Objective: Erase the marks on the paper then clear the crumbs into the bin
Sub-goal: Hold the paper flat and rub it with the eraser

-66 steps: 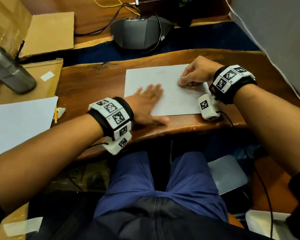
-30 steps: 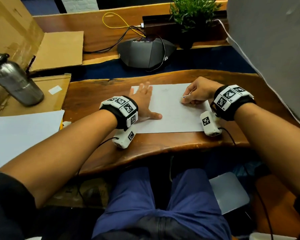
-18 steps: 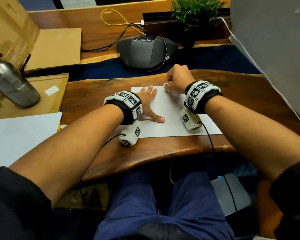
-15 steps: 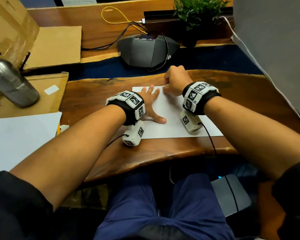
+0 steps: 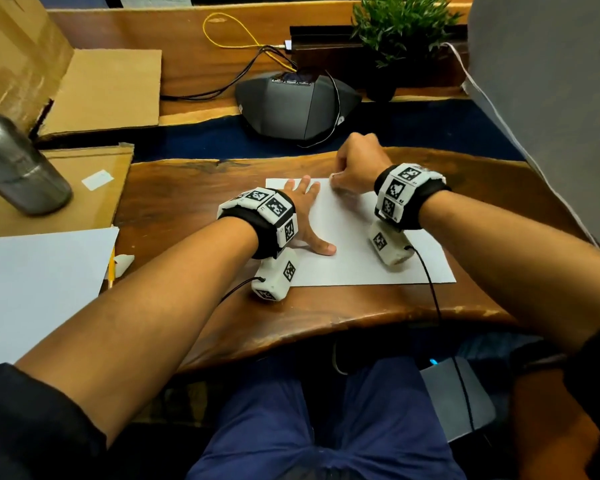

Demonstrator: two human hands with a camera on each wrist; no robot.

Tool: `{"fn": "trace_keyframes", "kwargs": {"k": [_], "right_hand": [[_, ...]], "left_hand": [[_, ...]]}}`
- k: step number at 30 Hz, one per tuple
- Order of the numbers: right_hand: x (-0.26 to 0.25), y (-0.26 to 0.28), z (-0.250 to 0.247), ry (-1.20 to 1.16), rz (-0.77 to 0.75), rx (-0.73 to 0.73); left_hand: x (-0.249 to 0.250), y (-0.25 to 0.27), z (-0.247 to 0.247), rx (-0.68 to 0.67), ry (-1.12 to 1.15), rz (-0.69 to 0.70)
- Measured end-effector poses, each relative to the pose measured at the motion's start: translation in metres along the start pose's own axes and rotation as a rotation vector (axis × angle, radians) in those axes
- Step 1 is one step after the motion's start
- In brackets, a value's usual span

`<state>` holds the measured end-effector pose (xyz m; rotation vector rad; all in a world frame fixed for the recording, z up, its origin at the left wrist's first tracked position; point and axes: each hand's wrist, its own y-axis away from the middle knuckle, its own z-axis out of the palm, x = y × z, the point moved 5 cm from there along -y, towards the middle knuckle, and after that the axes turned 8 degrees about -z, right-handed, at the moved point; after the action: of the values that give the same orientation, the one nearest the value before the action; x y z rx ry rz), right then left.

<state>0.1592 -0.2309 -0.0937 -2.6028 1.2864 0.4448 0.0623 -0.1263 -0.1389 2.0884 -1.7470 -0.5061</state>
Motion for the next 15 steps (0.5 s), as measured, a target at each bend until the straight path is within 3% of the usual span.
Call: {"fn": "trace_keyframes", "kwargs": {"k": [2,6,15], "right_hand": [[-0.010,0.002,0.006,0.007,-0.061,-0.048],[0.000,-0.002,0.001,-0.031,0.010,0.002],[-0.004,0.000,0.006,0.001,-0.049,-0.022]], "left_hand": [[-0.001,-0.002,0.000,0.004,0.007,0.000],[-0.002,-0.005,0.003,0.013,0.009,0.001],[-0.005,-0.006,0.003,0.027,0.015,0.015]]}}
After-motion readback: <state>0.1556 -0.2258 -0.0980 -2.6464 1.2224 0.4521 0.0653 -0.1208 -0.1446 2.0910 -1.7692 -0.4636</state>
